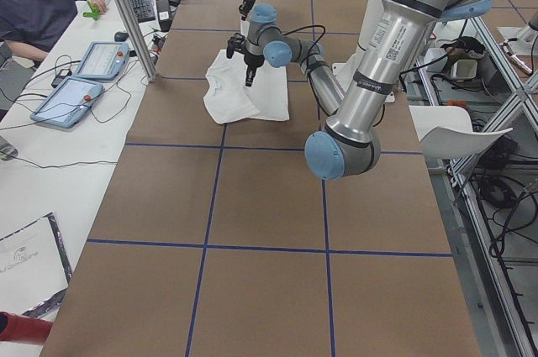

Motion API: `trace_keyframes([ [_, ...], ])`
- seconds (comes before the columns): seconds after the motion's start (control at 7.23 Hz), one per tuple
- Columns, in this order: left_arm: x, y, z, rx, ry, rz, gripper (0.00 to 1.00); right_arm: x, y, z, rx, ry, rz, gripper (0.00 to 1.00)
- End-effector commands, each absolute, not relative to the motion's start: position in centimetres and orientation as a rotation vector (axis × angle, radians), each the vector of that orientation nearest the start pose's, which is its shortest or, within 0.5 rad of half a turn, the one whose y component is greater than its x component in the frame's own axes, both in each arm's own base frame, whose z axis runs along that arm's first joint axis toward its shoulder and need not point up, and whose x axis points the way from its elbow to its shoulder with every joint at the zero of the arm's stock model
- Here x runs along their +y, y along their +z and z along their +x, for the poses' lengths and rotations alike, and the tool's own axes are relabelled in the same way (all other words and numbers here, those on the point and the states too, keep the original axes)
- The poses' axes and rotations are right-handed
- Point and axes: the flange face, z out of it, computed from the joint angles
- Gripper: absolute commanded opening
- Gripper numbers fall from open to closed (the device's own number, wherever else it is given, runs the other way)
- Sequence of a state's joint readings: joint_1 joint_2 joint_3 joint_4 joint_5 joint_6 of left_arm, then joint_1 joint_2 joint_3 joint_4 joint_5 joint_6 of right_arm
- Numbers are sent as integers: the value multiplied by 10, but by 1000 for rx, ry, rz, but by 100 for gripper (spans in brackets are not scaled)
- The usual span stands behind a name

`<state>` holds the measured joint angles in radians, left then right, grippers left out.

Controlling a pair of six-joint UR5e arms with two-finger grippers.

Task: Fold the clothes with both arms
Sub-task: 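Carry the hem with both grippers over the shirt toward the collar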

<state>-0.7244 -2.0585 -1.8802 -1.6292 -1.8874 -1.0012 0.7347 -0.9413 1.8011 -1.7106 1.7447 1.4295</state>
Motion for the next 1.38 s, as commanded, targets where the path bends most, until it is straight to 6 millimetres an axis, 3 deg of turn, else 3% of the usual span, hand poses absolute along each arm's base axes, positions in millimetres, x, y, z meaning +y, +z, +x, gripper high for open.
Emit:
trace_keyframes([
  [0.0,-515,276,424,839,-18,285,0,-550,256,-429,-711,494,160,0],
  [0.28,-535,307,443,813,69,329,0,-561,288,-448,-683,490,139,0],
  [0.69,-539,316,447,815,79,339,0,-553,291,-458,-711,470,147,0],
  [0.83,-539,316,446,816,80,338,57,-553,290,-458,-713,479,145,28],
  [0.97,-537,313,444,824,83,346,100,-552,289,-458,-714,468,145,99],
  [1.24,-532,312,439,830,81,350,100,-550,282,-455,-744,453,114,100],
])
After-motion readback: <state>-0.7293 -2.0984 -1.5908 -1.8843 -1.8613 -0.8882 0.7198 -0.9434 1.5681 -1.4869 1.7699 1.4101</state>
